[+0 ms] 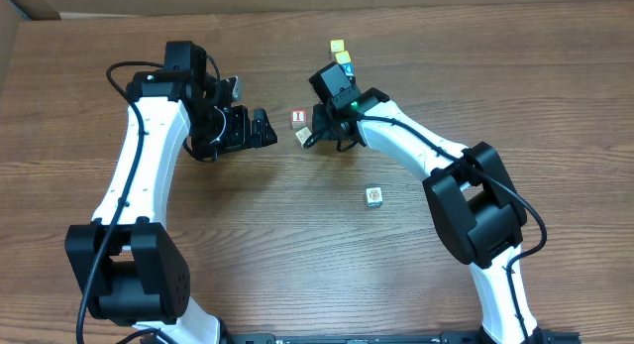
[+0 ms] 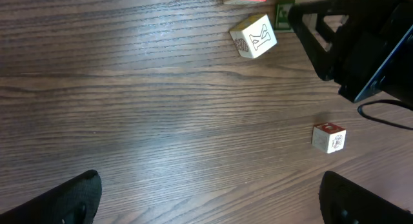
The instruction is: Flip 4 blocks
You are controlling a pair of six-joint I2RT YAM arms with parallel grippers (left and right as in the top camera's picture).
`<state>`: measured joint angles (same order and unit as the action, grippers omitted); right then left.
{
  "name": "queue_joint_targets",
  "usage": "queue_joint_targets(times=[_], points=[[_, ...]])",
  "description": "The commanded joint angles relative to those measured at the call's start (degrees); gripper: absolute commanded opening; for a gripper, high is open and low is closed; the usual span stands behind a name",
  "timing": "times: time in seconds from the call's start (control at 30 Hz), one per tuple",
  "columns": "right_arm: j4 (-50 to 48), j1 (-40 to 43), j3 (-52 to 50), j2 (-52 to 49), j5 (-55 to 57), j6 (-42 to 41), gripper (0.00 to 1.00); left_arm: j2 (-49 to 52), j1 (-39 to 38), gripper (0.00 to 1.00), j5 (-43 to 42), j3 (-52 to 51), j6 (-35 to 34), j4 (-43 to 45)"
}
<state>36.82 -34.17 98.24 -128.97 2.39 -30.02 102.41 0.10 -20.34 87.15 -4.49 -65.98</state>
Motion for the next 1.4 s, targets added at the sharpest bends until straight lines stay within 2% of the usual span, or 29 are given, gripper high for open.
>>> queue_joint_targets(times=[0.0,0.13,0.2,0.23,0.47,0.5,0.57,0.63,0.73,0.77,0.97,1.03,1.1,1.37], points=[[0.8,-0.1,0.1,-0.1,0.7,-0.2,0.35,0.8,0.3,1.00,0.3,1.1,-0.8,0.0],[2.4,0.5,0.2,2.5,0.7,-0.2,0.33,0.8,0.3,1.00,0.3,1.1,-0.8,0.0],[3.4,0.8,0.2,4.8,0.6,-0.2,0.23,0.8,0.3,1.00,0.3,1.1,-0.8,0.1],[3.8,0.8,0.2,5.7,0.5,-0.2,0.21,0.8,0.3,1.00,0.3,1.1,-0.8,0.1],[8.0,0.8,0.2,12.3,0.5,-0.2,0.24,0.8,0.3,1.00,0.3,1.1,-0.8,0.0],[8.4,0.8,0.2,13.0,0.5,-0.2,0.27,0.8,0.3,1.00,0.3,1.1,-0.8,0.0],[9.0,0.8,0.2,14.2,0.5,-0.2,0.41,0.8,0.3,0.99,0.3,1.1,-0.8,0.1],[9.3,0.8,0.2,14.5,-0.4,-0.2,0.63,0.8,0.3,1.00,0.3,1.1,-0.8,0.1],[9.2,0.8,0.2,14.4,-1.2,-0.2,0.82,0.8,0.3,1.00,0.3,1.1,-0.8,0.0],[9.1,0.8,0.2,14.4,-1.2,-0.2,1.00,0.8,0.3,1.00,0.3,1.1,-0.8,0.0],[8.7,0.7,0.0,13.0,-1.0,-0.2,0.99,0.8,0.3,1.00,0.3,1.1,-0.8,0.0],[8.4,0.8,-0.2,12.0,-0.5,-0.2,0.85,0.8,0.3,1.00,0.3,1.1,-0.8,0.0],[7.7,0.8,-0.4,10.6,1.3,-0.2,0.78,0.8,0.3,1.00,0.3,1.1,-0.8,0.1],[2.8,0.5,-0.4,3.7,2.5,-2.3,0.72,0.8,0.3,1.00,0.3,1.1,-0.8,0.1]])
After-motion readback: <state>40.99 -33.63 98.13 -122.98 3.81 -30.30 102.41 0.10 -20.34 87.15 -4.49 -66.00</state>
